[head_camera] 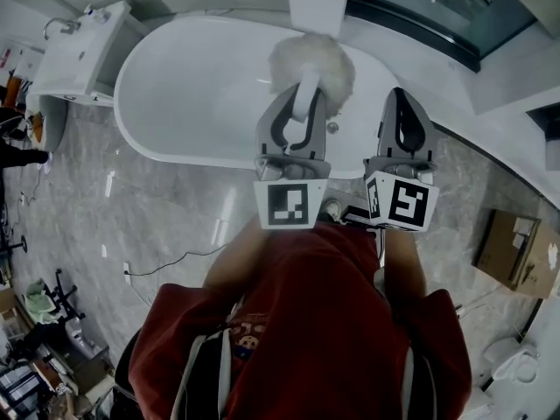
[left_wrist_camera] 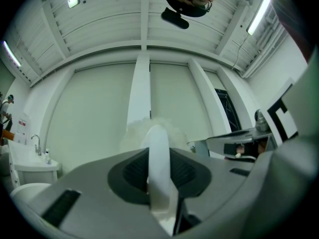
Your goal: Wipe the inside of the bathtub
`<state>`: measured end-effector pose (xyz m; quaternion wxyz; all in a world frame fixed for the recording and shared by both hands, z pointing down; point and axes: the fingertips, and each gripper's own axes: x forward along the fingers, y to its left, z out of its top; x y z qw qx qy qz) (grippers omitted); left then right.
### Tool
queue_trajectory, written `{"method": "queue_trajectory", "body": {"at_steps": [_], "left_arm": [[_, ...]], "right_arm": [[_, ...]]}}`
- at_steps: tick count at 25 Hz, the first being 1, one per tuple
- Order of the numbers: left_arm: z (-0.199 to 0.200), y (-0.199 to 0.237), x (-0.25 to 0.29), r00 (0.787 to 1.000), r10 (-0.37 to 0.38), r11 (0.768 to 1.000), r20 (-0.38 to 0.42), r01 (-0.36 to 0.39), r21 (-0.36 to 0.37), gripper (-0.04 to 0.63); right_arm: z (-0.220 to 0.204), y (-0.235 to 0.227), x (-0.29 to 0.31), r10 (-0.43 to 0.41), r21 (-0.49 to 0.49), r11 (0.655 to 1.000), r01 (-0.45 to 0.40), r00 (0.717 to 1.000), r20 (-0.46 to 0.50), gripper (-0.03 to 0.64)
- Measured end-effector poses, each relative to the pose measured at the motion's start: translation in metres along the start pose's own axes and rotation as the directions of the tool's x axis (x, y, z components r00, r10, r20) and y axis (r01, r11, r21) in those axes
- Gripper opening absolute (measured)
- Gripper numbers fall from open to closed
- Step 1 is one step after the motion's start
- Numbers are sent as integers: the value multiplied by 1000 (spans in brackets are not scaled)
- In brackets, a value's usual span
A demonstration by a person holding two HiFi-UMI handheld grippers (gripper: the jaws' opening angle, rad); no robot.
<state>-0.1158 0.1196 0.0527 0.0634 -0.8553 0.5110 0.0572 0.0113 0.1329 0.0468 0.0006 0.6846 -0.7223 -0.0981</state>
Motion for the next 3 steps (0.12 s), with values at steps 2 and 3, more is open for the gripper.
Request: {"method": "queue_trajectory", "body": {"at_steps": [2,3], "left_arm": [[0,0,-1,1000,-1,1000,-8,1,7,97],[1,-1,-2,1000,-2,1000,-10,2,13,97]], "right_arm": [[0,1,-1,2,-3,1000,-2,1000,-2,11],[0,2,-1,3,-5,1000,-3,1000,-3,11]]}}
